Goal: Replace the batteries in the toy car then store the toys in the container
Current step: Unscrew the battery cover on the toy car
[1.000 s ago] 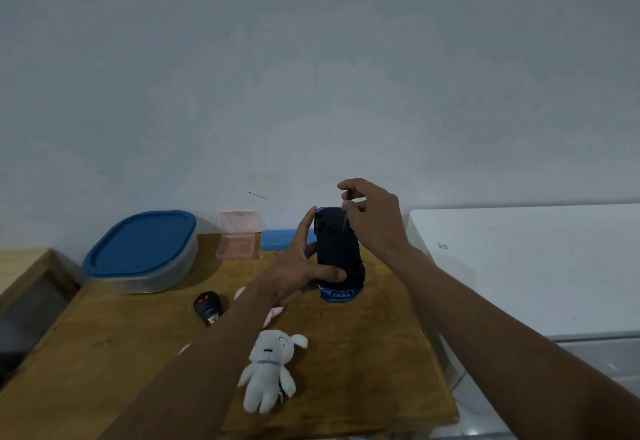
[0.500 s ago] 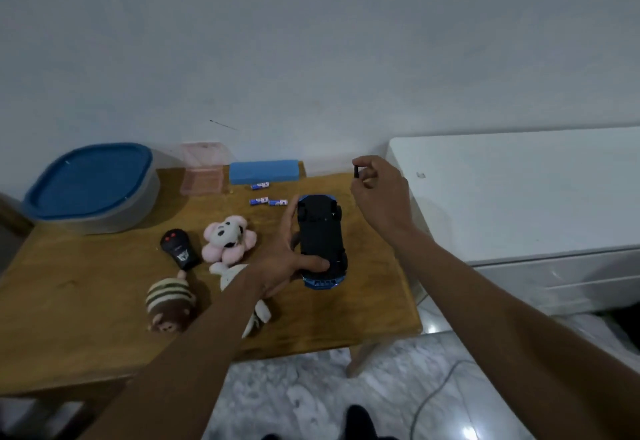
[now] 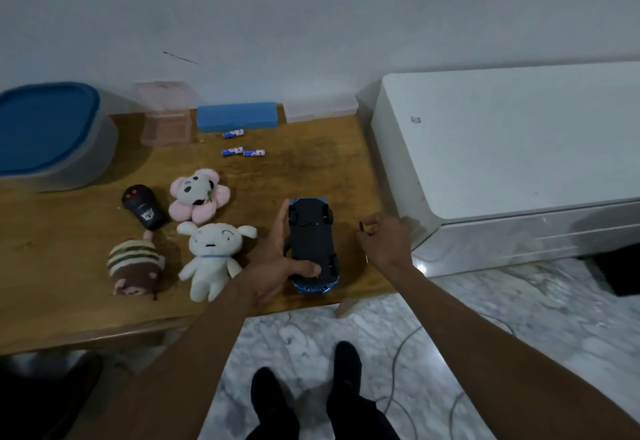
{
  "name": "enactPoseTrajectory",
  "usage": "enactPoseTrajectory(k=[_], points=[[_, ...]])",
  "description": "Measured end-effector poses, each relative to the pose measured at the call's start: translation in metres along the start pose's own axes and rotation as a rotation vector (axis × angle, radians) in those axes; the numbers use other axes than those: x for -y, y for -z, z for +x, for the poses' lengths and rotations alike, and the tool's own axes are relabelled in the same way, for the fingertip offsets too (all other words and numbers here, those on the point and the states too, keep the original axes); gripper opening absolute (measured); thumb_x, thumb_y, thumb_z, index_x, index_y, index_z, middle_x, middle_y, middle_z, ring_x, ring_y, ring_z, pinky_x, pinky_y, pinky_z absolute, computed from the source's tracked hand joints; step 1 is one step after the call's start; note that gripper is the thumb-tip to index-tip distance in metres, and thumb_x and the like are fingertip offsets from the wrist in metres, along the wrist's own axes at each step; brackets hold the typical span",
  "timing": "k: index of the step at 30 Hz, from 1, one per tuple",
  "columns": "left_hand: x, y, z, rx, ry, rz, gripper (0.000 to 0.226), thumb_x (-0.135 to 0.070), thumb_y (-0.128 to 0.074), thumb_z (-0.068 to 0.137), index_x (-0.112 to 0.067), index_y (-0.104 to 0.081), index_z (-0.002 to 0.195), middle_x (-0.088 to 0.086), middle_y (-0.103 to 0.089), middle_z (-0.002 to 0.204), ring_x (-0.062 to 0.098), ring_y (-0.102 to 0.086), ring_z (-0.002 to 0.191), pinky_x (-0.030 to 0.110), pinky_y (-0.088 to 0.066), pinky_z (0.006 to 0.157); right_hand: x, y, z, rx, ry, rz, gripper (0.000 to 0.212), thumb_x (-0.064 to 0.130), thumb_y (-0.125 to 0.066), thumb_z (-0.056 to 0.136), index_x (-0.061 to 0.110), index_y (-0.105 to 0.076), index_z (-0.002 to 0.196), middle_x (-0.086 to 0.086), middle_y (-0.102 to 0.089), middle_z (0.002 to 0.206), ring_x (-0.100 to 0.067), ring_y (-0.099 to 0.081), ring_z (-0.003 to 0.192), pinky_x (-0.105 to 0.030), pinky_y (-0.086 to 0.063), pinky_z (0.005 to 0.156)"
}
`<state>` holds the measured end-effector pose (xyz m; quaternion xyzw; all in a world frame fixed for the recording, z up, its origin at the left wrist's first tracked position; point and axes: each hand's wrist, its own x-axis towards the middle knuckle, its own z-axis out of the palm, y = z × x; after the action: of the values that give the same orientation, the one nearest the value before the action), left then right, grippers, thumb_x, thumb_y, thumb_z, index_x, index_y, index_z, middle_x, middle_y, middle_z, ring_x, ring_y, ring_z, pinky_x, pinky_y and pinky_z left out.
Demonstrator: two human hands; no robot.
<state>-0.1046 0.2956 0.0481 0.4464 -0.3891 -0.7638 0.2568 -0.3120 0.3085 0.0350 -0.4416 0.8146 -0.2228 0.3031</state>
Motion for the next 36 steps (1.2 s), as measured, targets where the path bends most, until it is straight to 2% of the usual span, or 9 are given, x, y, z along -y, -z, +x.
enactPoseTrajectory(k=[5, 10, 18, 23, 27, 30, 32, 36], points=[[0.011, -0.004, 0.004, -0.013, 0.006, -0.003, 0.123, 0.025, -0.069, 0.069, -0.054, -0.015, 0.147, -0.005, -0.042, 0.146, 0.020, -0.049, 0.129, 0.036, -0.058, 0.081, -0.013, -0.007, 0.004, 0.012, -0.013, -0.035, 0.009, 0.013, -0.066, 0.085, 0.011, -0.067, 0.094, -0.009, -0.070, 0.093, -0.025, -0.065, 0.091, -0.031, -0.053, 0.084], [0.014, -0.003, 0.004, 0.012, 0.021, -0.045, 0.125, 0.023, -0.071, 0.067, -0.058, -0.016, 0.144, 0.006, -0.045, 0.147, 0.027, -0.052, 0.129, 0.039, -0.058, 0.081, -0.013, -0.011, 0.010, 0.032, 0.003, -0.091, 0.011, 0.016, -0.066, 0.085, 0.012, -0.069, 0.095, -0.006, -0.070, 0.092, -0.023, -0.065, 0.088, -0.033, -0.055, 0.082], [0.006, -0.004, 0.002, 0.000, 0.030, -0.013, 0.123, 0.027, -0.065, 0.072, -0.055, -0.014, 0.147, 0.006, -0.050, 0.142, 0.024, -0.060, 0.119, 0.037, -0.058, 0.079, -0.011, -0.011, 0.010, 0.044, -0.024, -0.102, 0.014, 0.021, -0.068, 0.085, 0.014, -0.067, 0.096, -0.005, -0.069, 0.090, -0.021, -0.065, 0.086, -0.033, -0.056, 0.081], [0.003, -0.005, 0.000, 0.007, 0.035, -0.015, 0.122, 0.027, -0.064, 0.072, -0.056, -0.015, 0.146, 0.005, -0.050, 0.141, 0.024, -0.059, 0.120, 0.036, -0.059, 0.076, -0.011, -0.007, 0.010, 0.062, -0.034, -0.095, 0.014, 0.023, -0.069, 0.085, 0.015, -0.067, 0.097, -0.005, -0.069, 0.094, -0.021, -0.064, 0.090, -0.033, -0.055, 0.083], [-0.001, -0.004, -0.001, 0.013, 0.024, 0.001, 0.123, 0.026, -0.065, 0.072, -0.057, -0.013, 0.146, 0.005, -0.050, 0.141, 0.025, -0.057, 0.122, 0.035, -0.059, 0.076, -0.008, 0.000, 0.008, 0.037, -0.051, -0.080, 0.023, 0.031, -0.066, 0.087, 0.014, -0.065, 0.103, -0.005, -0.069, 0.095, -0.022, -0.065, 0.090, -0.031, -0.053, 0.082], [-0.012, -0.003, 0.000, 0.024, -0.002, 0.010, 0.124, 0.026, -0.067, 0.071, -0.059, -0.013, 0.144, 0.006, -0.048, 0.143, 0.027, -0.056, 0.124, 0.040, -0.058, 0.082, 0.012, 0.015, 0.010, 0.008, 0.045, -0.055, 0.022, 0.025, -0.062, 0.089, 0.016, -0.065, 0.109, -0.004, -0.070, 0.103, -0.019, -0.065, 0.092, -0.026, -0.052, 0.081], [-0.025, -0.003, 0.001, 0.018, -0.031, 0.012, 0.124, 0.026, -0.067, 0.071, -0.059, -0.014, 0.144, 0.005, -0.047, 0.144, 0.028, -0.055, 0.124, 0.042, -0.058, 0.083, 0.039, 0.030, 0.011, 0.003, 0.161, -0.025, 0.021, 0.021, -0.060, 0.091, 0.016, -0.066, 0.110, 0.003, -0.068, 0.102, -0.012, -0.062, 0.090, -0.021, -0.047, 0.078], [-0.063, -0.001, 0.004, 0.018, -0.118, 0.049, 0.125, 0.023, -0.072, 0.068, -0.058, -0.014, 0.145, 0.004, -0.044, 0.147, 0.029, -0.053, 0.125, 0.049, -0.055, 0.088, 0.103, 0.053, 0.009, -0.055, 0.464, 0.020, 0.015, 0.017, -0.061, 0.090, 0.017, -0.070, 0.102, 0.004, -0.067, 0.095, -0.008, -0.059, 0.085, -0.025, -0.051, 0.082]])
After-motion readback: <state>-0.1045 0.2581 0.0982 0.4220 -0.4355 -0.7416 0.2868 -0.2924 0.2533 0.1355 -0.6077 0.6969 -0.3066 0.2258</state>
